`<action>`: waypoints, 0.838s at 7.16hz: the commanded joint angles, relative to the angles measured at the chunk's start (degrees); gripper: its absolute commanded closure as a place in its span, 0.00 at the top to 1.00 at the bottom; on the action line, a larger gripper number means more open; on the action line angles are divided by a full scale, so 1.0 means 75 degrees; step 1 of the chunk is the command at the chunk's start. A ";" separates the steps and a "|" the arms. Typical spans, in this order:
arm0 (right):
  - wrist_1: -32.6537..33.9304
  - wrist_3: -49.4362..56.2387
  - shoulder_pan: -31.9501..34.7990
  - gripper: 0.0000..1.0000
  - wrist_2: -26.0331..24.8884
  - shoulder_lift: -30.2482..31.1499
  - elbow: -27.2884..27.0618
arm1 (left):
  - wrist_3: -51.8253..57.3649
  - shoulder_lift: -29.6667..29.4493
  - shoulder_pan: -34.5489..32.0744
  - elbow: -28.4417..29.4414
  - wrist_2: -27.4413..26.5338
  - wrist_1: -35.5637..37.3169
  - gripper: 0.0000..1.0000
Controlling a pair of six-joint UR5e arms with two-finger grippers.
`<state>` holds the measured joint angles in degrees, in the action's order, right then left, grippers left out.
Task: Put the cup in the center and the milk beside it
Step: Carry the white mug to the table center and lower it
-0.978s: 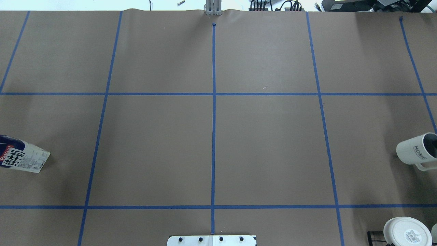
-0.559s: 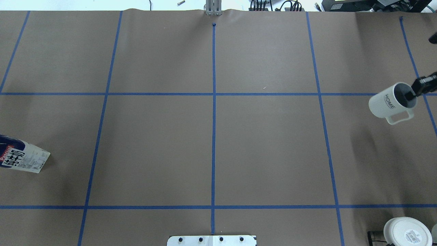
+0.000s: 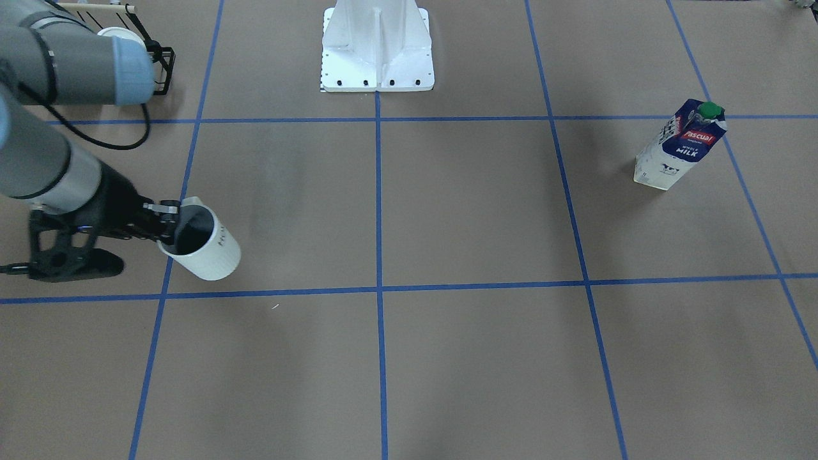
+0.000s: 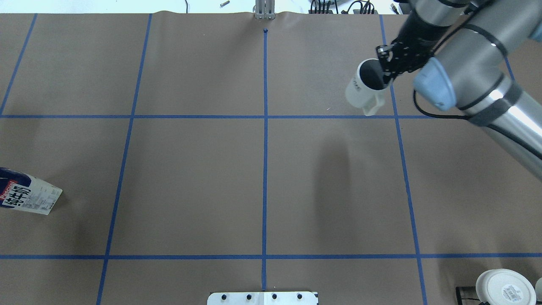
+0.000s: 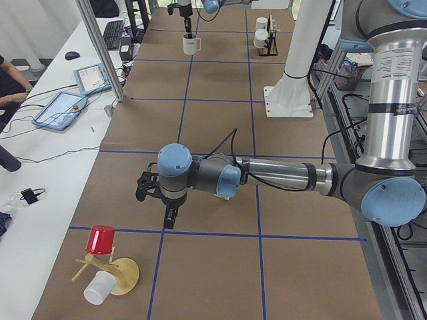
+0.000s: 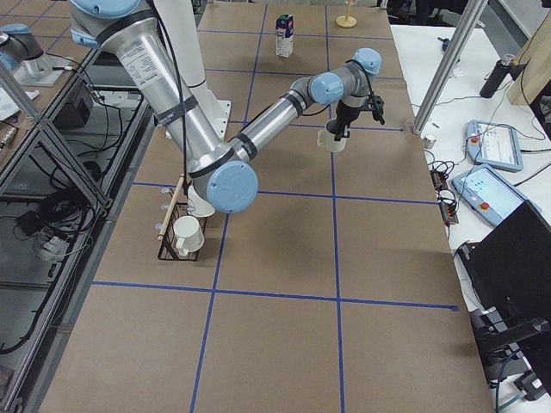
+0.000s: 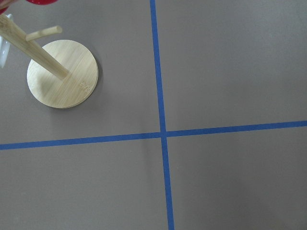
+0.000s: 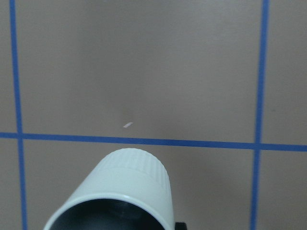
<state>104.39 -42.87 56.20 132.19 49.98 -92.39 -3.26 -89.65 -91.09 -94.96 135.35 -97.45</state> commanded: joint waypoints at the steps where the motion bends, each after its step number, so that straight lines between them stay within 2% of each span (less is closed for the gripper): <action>1: -0.1705 -0.2405 -0.1010 0.00 -0.0526 -0.1678 0.2380 | 0.0000 0.0000 0.0005 0.0005 0.0000 0.0009 0.98; 2: -0.2555 -0.3321 -0.1083 0.00 -0.0550 -0.2113 0.3252 | 0.0000 0.0000 0.0005 0.0005 0.0000 0.0009 0.98; 3: -0.2644 -0.3365 -0.1199 0.00 -0.0551 -0.2279 0.3620 | 0.0000 0.0000 -0.0007 -0.0007 0.0000 0.0009 0.98; 6: -0.2680 -0.3377 -0.1598 0.00 -0.0586 -0.2141 0.3635 | 0.0000 0.0000 0.0005 -0.0030 0.0000 0.0009 0.98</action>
<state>84.43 -68.07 45.17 127.91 33.47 -65.32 -3.28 -89.65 -91.07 -95.07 135.35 -97.38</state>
